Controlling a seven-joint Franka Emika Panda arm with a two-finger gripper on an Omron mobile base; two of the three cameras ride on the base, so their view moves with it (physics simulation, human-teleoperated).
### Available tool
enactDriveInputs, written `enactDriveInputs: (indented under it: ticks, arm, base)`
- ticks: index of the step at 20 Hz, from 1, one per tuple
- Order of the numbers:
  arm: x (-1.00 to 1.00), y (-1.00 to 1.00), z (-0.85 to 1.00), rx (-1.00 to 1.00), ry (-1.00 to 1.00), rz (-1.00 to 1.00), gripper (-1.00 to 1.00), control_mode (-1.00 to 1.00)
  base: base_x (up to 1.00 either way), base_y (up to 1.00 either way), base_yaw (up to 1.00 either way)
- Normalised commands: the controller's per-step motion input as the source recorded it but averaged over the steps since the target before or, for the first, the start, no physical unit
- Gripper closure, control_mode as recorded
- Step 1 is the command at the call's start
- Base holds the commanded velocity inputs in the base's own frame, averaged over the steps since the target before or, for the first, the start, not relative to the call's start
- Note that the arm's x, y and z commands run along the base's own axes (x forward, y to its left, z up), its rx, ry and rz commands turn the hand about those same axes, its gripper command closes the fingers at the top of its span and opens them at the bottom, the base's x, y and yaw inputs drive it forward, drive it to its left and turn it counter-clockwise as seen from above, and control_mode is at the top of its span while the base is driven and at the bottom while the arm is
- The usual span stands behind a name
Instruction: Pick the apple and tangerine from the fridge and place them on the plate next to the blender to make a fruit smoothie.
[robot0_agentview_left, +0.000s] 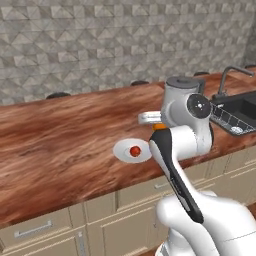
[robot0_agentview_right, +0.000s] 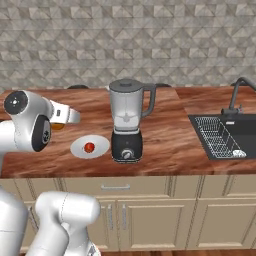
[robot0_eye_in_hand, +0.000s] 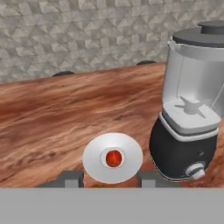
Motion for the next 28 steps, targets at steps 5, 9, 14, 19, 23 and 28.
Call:
enactDriveInputs:
  ticks: [5,9,14,19,23,28]
  arm:
    - [0.24,0.02,-0.03,-0.01,0.07,0.01,1.00,-1.00]
    - [0.74,0.09,-0.57,-0.07,0.38,0.00,1.00,-1.00]
    - [0.88,0.12,-0.95,-0.09,0.38,0.00,1.00,-1.00]
    - [0.73,0.29,-0.81,-0.03,0.15,0.00,1.00,-1.00]
    - [0.48,0.14,-0.47,0.00,0.10,0.00,1.00,-1.00]
    - [0.01,0.01,-0.68,-0.01,0.16,0.01,1.00,-1.00]
  base:
    - [0.36,0.05,0.04]
    - [0.00,0.00,0.00]
    - [0.00,0.00,0.00]
    - [0.00,0.00,0.00]
    - [0.00,0.00,0.00]
    - [0.00,0.00,0.00]
